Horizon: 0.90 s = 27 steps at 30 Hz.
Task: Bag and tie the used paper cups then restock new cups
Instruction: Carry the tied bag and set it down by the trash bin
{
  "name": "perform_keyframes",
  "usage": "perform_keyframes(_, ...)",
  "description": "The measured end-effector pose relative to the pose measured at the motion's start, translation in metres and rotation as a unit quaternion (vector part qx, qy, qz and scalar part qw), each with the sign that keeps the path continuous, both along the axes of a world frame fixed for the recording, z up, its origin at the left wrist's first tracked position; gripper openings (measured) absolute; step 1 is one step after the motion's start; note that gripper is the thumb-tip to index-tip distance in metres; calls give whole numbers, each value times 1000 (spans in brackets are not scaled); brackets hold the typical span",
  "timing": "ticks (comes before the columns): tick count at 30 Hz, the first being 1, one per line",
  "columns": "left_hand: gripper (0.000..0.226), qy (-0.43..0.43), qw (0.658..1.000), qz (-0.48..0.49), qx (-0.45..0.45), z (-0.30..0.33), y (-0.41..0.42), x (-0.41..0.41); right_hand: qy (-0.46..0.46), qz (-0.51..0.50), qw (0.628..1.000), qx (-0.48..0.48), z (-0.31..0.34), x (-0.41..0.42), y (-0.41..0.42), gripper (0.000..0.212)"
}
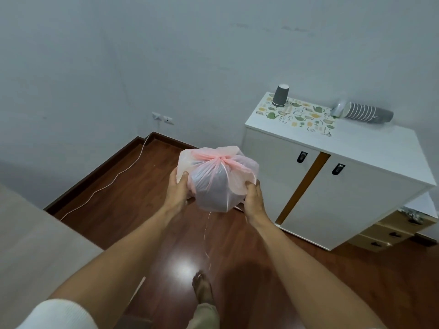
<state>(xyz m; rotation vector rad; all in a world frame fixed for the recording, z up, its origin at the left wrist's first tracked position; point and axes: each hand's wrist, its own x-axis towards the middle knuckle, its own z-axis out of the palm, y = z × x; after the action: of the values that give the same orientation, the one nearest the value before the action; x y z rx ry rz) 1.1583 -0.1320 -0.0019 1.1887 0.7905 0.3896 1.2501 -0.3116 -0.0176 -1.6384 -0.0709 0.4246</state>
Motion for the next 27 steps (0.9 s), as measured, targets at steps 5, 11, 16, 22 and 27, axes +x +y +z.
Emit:
perform_keyframes(5,45,15,1000,8,7,-15,62,82,33,-6,999,27,-2,74,57,40)
perform_keyframes(11,50,17,999,5,30,-9,149,184,53,-11,998,31,13,172,138,53)
perform_keyframes(16,45,8,999,24,21,-4,204,241,51,-5,998,27,11,229,194,40)
perform_keyframes(22,45,9,998,55,-8,-15,262,311,52,13,998,-16,-8,303,256,49)
perform_keyframes(27,56,7,999,42,-12,-31,301,370,75,5,997,-8,-36,366,299,43)
